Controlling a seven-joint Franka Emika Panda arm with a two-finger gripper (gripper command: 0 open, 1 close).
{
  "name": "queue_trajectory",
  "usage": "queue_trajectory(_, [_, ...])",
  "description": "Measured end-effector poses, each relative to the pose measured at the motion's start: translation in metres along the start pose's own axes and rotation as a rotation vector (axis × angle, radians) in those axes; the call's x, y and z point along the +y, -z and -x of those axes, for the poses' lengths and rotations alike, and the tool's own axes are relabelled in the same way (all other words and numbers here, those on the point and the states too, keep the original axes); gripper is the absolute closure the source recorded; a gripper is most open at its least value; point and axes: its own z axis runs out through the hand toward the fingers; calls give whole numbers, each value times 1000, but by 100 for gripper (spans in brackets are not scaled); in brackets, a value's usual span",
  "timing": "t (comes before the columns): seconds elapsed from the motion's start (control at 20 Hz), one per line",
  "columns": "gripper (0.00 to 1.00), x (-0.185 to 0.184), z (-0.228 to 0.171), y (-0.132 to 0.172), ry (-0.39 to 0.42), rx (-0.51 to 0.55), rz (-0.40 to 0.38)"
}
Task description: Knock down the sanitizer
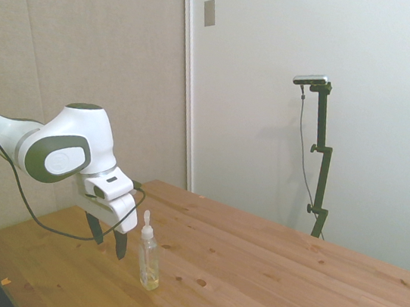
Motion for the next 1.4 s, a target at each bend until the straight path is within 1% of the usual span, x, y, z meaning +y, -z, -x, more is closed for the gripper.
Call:
queue_trajectory(0.25, [0,2,2,-6,-29,1,21])
queue_trajectory(0.3, [100,3,3,-7,-38,-2,27])
queue_trajectory(0.45, [100,5,5,-11,-74,0,48])
queue_trajectory(0.7, [100,8,6,-13,-143,5,63])
queue_trajectory(1.15, [100,24,-9,-15,-259,29,94])
queue_trajectory(1.4, [100,26,-19,-18,-287,25,100])
